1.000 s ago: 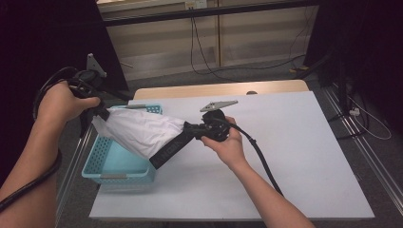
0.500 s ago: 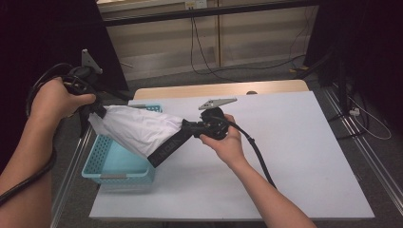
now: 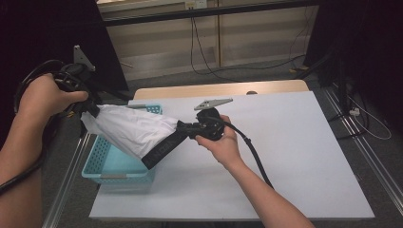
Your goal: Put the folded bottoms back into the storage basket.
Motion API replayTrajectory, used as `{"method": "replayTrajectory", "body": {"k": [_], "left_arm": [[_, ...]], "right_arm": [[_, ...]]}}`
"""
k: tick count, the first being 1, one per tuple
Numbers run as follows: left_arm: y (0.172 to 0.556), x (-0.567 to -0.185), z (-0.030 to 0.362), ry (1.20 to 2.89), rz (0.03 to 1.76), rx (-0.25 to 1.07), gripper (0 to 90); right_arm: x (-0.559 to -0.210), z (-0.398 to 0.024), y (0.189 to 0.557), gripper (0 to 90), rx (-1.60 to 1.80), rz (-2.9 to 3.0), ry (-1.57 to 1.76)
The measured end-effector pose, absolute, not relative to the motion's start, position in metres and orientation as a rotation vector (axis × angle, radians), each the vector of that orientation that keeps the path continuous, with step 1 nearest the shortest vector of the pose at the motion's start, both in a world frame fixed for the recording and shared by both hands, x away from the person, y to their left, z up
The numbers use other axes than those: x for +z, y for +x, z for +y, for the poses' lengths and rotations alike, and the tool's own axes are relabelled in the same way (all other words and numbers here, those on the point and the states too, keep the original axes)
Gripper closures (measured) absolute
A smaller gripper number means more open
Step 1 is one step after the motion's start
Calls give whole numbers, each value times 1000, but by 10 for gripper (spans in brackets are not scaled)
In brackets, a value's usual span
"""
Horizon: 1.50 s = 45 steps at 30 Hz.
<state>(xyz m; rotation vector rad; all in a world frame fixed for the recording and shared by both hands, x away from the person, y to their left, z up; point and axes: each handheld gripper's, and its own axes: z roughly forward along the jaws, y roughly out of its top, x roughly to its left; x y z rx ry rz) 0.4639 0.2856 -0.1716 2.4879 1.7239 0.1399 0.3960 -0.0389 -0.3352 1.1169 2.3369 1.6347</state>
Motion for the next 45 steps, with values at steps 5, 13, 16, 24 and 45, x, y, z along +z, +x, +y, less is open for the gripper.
{"method": "replayTrajectory", "body": {"k": [5,13,16,24,45], "left_arm": [[475,-193,287,2489,1743,127,834],[489,-213,291,2455,1737,132,834],[491,-217,292,2443,1735,149,834],[494,-222,292,2428,1716,187,834],[502,-240,297,2405,1713,189,835]], "right_arm": [[-343,-33,395,779,1588,2353,1119],[-360,-28,392,779,1562,2371,1129],[-361,-26,391,778,1553,2366,1124],[-362,-22,389,778,1545,2369,1122],[-365,-17,383,778,1530,2369,1120]]}}
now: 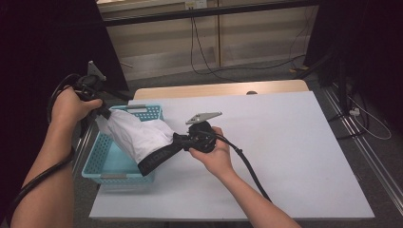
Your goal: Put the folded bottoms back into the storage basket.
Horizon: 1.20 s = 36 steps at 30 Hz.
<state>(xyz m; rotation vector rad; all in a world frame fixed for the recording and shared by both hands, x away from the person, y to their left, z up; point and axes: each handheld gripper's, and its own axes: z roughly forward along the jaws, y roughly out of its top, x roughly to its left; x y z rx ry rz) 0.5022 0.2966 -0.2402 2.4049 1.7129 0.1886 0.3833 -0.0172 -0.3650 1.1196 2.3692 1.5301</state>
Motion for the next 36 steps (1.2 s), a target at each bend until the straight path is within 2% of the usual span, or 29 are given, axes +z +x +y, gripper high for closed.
{"method": "replayTrajectory", "body": {"k": [13,26,36], "left_arm": [[507,-245,297,2390,1719,208,836],[503,-229,302,2420,1740,220,838],[510,-238,305,2411,1751,222,837]], "right_arm": [[-363,-15,385,779,1529,2366,1118],[-355,-5,382,779,1559,2369,1102],[-360,2,382,779,1550,2384,1099]]}}
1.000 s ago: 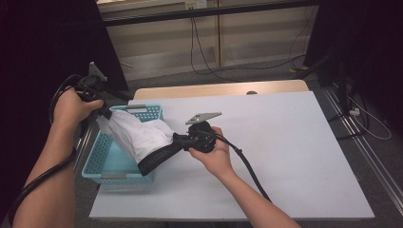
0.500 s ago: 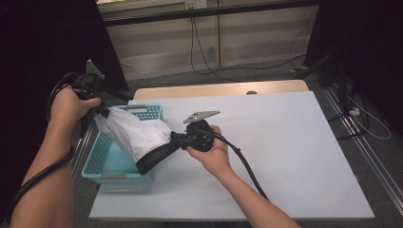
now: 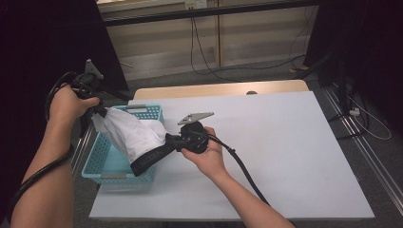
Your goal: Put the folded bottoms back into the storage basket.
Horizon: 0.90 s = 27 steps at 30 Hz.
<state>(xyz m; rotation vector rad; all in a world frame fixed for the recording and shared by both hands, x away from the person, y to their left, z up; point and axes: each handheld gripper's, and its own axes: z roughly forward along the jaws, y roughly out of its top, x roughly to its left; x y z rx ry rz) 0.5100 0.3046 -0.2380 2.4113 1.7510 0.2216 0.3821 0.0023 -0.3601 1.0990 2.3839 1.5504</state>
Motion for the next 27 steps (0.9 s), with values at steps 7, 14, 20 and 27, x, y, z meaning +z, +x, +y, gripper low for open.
{"method": "replayTrajectory", "body": {"k": [7,14,20,27], "left_arm": [[513,-243,308,2395,1751,222,837],[517,-246,310,2395,1750,221,838],[519,-250,311,2380,1755,235,839],[521,-248,308,2386,1741,250,840]], "right_arm": [[-362,6,381,779,1546,2381,1086],[-362,8,383,779,1533,2380,1085],[-363,11,382,779,1529,2382,1079],[-363,11,383,779,1534,2363,1093]]}}
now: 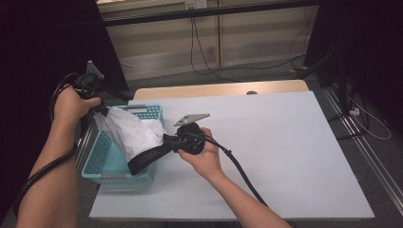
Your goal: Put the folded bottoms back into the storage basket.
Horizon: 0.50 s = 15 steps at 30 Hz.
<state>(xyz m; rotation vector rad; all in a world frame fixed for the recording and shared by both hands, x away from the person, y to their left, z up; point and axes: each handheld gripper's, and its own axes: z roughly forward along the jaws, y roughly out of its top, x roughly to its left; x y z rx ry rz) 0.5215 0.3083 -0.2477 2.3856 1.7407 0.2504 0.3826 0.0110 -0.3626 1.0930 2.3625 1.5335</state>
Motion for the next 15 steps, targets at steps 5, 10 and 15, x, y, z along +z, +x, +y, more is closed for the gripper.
{"method": "replayTrajectory", "body": {"k": [5,10,15], "left_arm": [[524,-248,307,2390,1739,244,841],[524,-250,303,2396,1732,249,840],[524,-253,302,2391,1728,248,840]], "right_arm": [[-362,11,382,778,1533,2360,1098],[-363,12,381,778,1519,2372,1092],[-365,12,380,778,1519,2364,1096]]}}
